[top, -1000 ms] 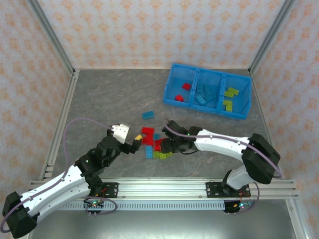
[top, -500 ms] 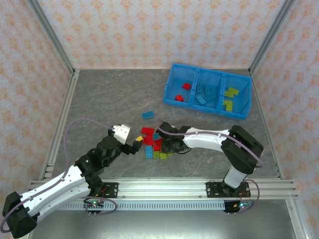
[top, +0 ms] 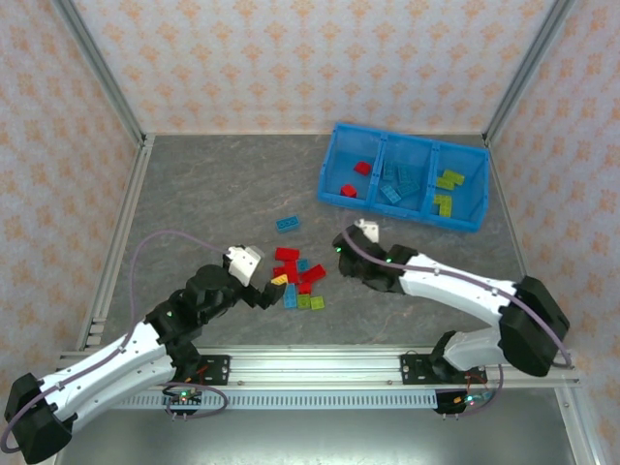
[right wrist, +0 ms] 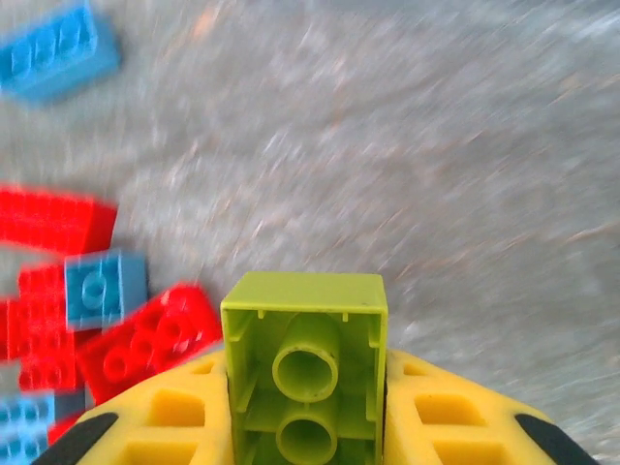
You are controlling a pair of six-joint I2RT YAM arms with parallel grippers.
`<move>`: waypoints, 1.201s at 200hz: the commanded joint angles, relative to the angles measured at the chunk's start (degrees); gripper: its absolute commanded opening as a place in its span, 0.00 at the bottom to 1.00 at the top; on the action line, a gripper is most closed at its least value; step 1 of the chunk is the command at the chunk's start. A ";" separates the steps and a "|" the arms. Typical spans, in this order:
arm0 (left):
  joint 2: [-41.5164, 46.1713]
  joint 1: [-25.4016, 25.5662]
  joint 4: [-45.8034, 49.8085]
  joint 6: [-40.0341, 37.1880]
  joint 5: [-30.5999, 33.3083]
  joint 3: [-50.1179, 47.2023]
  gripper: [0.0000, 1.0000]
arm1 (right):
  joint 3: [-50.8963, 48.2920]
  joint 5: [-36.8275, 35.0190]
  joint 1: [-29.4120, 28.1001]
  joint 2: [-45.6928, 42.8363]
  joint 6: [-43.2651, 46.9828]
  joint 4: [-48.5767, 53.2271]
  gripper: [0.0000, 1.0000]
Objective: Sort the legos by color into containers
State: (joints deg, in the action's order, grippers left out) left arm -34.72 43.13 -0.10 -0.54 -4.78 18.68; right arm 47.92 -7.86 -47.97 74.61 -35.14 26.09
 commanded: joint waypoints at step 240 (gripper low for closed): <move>-6.99 -1.88 4.78 20.82 28.75 6.40 1.00 | 17.35 23.66 43.66 -0.87 9.30 8.59 0.74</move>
State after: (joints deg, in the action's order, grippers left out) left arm -39.64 42.06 2.76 12.53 19.99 19.57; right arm 69.32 7.88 0.43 81.08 -28.21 32.86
